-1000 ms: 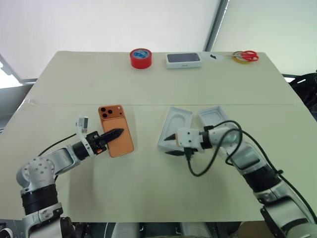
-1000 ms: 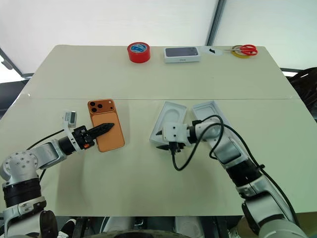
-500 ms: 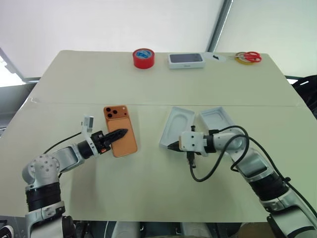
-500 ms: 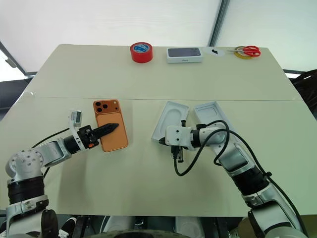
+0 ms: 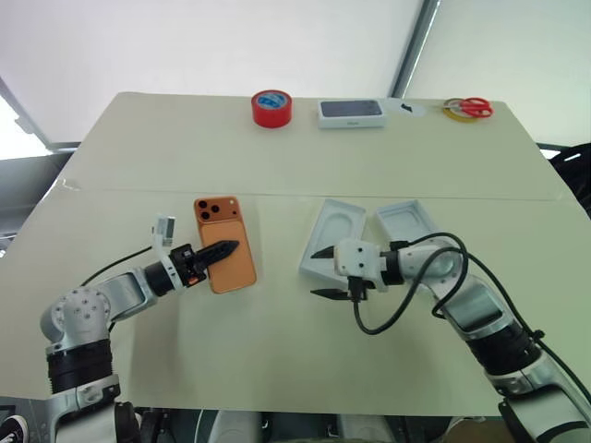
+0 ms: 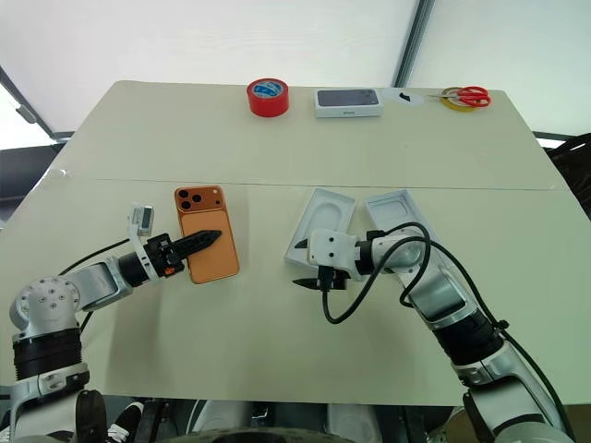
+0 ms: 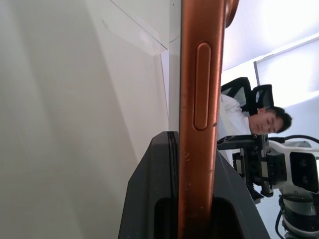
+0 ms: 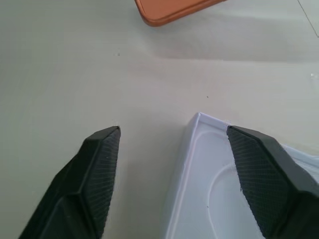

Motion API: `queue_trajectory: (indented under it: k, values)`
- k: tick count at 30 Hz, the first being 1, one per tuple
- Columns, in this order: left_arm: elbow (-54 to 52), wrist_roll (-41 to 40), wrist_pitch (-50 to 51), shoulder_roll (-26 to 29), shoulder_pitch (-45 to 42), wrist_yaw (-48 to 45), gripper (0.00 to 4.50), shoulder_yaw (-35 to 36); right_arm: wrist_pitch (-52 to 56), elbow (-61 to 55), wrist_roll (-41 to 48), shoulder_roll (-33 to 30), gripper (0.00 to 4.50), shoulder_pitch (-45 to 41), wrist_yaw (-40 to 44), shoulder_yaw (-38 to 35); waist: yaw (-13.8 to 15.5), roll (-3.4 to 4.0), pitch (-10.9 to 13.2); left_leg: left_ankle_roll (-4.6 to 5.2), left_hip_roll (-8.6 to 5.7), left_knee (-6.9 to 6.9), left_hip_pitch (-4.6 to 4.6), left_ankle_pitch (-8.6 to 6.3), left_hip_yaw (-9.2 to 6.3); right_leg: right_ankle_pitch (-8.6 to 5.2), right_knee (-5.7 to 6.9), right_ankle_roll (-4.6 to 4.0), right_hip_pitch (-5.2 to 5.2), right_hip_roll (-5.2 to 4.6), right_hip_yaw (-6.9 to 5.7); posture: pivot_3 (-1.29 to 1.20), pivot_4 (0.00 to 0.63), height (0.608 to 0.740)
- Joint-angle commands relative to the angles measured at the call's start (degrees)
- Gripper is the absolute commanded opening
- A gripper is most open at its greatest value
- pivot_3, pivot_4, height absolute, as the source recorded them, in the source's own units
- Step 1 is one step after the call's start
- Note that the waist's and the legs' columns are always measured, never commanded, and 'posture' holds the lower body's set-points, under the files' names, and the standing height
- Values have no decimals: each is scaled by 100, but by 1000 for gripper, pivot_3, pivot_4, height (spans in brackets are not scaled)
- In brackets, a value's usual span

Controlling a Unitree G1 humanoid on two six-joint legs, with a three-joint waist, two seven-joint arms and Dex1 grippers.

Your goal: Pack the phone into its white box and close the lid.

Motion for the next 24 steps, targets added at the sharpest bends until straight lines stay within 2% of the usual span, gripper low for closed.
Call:
queue_trajectory:
  k: [1,5,6,7,9,13,15,17,19,24]
  values:
    - [-107,-174,-83,80,-6,-76,0,85,-106,-25,-80,-42,3504,75,-65,12,0,0,0,0,0,0,0,0,0,0,0,0,0,0,0,0,150,740]
    - [-132,-138,-106,67,11,-75,0,41,-182,43,-237,-79,3504,115,-74,87,-2,0,0,0,0,0,0,0,0,0,0,0,0,0,0,0,150,740]
    - [-139,-134,-110,63,13,-70,0,35,-218,37,-226,-61,2992,137,-82,76,-1,0,0,0,0,0,0,0,0,0,0,0,0,0,0,0,150,740]
    - [-140,-140,-103,58,12,-63,0,35,-133,-11,-132,-14,2700,153,-70,34,-1,0,0,0,0,0,0,1,0,0,0,0,0,0,0,0,150,740]
    - [-137,-147,-98,58,4,-55,0,34,-69,-51,-121,38,1711,113,-108,-6,-1,0,0,0,0,0,0,1,0,0,0,0,0,1,0,0,150,740]
    - [-126,-139,-108,59,-9,-36,0,33,-17,4,-84,79,1711,64,-139,-47,-1,0,0,0,0,1,0,1,0,0,0,0,1,1,-1,0,150,740]
    - [-116,-125,-117,58,0,-32,0,29,-48,43,-136,36,1272,54,-108,-13,-1,0,0,0,0,1,0,1,0,0,0,0,1,1,-1,0,150,740]
    - [-134,-152,-115,23,-8,14,0,51,-62,37,-136,14,559,81,-60,26,2,0,0,0,0,2,0,1,0,0,0,0,2,1,-1,0,150,740]
    - [-135,-234,-93,-22,-66,85,0,110,-128,15,-163,33,138,88,-81,50,0,0,0,0,0,2,0,1,0,0,0,0,2,1,-1,0,150,740]
    - [-180,-507,-28,-107,-299,299,0,209,-284,34,-129,143,138,0,-61,82,9,-3,1,0,0,3,0,1,0,0,1,0,1,1,-1,0,150,740]
